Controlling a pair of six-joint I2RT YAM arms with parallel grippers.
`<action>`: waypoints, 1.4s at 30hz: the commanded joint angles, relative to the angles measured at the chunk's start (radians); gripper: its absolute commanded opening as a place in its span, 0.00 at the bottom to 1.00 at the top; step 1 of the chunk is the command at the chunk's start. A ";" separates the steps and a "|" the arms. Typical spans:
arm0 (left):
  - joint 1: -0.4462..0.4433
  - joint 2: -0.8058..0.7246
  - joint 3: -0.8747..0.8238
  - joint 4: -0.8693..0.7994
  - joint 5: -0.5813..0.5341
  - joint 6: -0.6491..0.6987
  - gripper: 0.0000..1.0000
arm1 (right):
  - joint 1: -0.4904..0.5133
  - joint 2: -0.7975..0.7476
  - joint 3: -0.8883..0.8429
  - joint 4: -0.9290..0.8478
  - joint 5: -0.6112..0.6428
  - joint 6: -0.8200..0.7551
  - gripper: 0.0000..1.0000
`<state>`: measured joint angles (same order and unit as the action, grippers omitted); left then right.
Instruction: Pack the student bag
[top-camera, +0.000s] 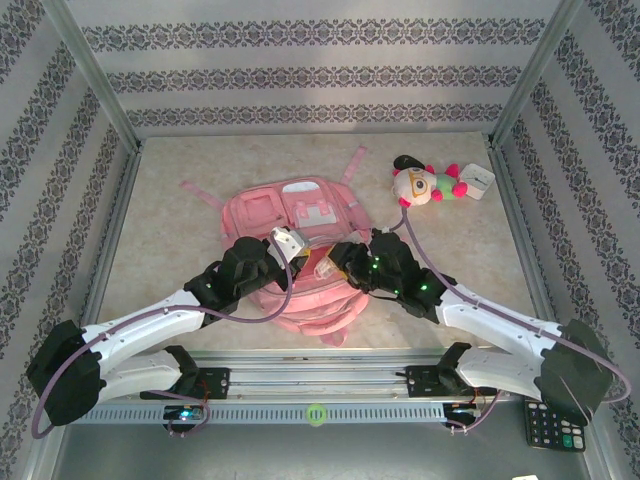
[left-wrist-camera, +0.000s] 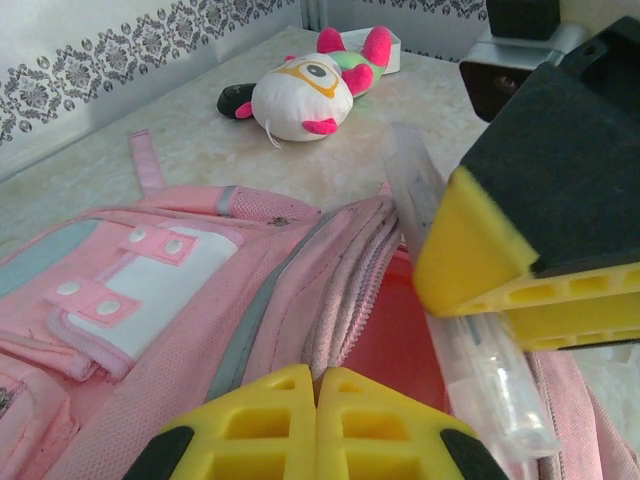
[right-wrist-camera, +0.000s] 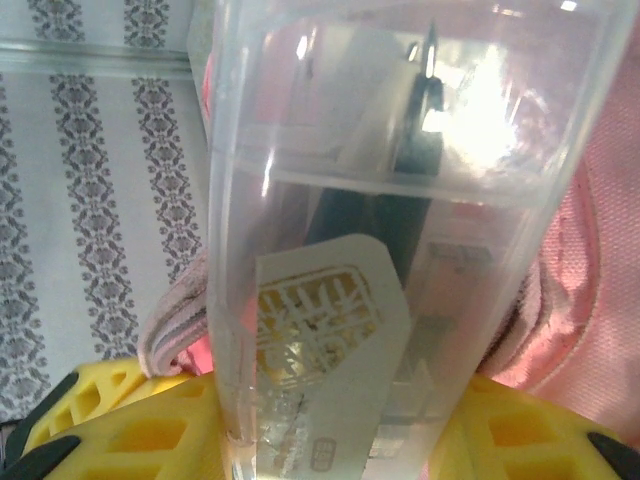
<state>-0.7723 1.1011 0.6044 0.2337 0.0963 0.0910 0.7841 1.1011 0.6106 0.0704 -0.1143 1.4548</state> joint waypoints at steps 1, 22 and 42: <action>-0.008 -0.034 0.013 0.171 0.022 -0.034 0.00 | 0.020 0.049 0.015 0.077 0.070 0.067 0.43; -0.008 -0.036 0.027 0.162 0.017 -0.002 0.00 | 0.004 0.030 0.016 -0.011 -0.095 0.004 0.70; -0.007 -0.028 0.051 0.125 0.040 0.024 0.00 | -0.339 -0.041 0.192 -0.493 -0.320 -0.383 0.54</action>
<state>-0.7715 1.0981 0.6044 0.2623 0.1051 0.0998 0.4675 1.0325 0.7593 -0.3363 -0.4129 1.1805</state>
